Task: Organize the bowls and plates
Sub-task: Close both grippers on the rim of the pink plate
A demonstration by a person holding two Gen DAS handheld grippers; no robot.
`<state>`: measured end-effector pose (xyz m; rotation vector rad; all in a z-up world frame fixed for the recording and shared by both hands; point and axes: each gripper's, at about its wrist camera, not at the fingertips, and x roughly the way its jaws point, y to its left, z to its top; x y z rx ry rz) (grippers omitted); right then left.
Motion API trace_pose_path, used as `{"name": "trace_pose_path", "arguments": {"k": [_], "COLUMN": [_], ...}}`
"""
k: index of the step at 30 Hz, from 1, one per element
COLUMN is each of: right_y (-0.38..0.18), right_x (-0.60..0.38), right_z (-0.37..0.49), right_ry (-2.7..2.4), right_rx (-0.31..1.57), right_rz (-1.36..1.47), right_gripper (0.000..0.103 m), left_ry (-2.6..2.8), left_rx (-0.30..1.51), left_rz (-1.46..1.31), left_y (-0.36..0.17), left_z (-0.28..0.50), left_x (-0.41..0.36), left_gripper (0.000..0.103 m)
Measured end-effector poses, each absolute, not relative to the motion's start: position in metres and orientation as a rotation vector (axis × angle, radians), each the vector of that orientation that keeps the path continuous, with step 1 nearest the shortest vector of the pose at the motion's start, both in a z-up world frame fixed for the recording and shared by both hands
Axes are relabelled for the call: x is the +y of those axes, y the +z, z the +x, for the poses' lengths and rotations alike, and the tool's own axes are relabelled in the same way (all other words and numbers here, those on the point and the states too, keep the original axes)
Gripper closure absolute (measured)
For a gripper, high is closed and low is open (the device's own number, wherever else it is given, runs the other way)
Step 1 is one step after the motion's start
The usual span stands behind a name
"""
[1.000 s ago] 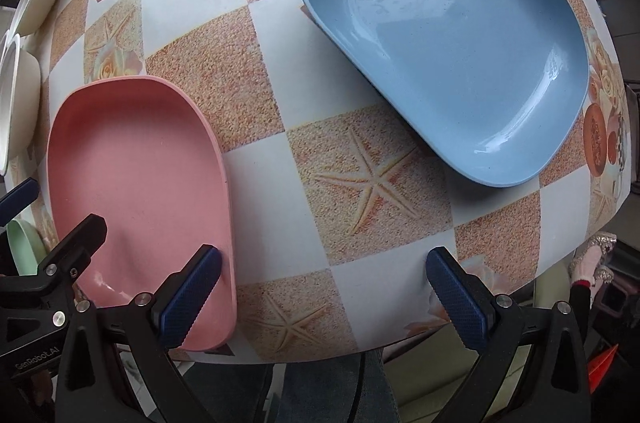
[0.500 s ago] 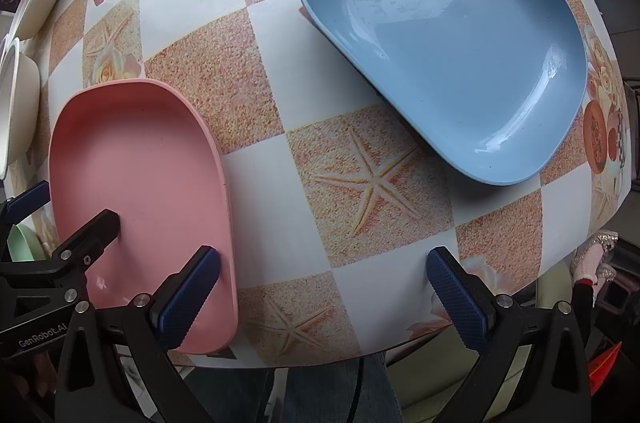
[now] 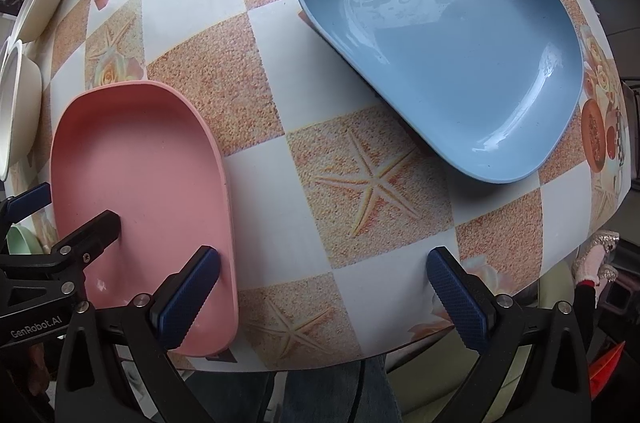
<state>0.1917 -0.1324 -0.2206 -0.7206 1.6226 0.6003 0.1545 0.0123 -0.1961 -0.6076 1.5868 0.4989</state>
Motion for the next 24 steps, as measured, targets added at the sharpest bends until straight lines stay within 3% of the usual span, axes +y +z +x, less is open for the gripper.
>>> {"name": "trace_pose_path", "arguments": {"k": [24], "right_y": [-0.2209], "right_x": [-0.1327], "right_z": [0.1931], "right_ry": [0.605], "right_rx": [1.615], "right_rz": [-0.713], "right_gripper": [0.0], "left_ry": [0.507], "left_rx": [1.57], "left_rz": [-0.607], "left_y": [-0.1937], "left_z": [0.1481], "left_x": [0.0065], "left_gripper": [0.0]}}
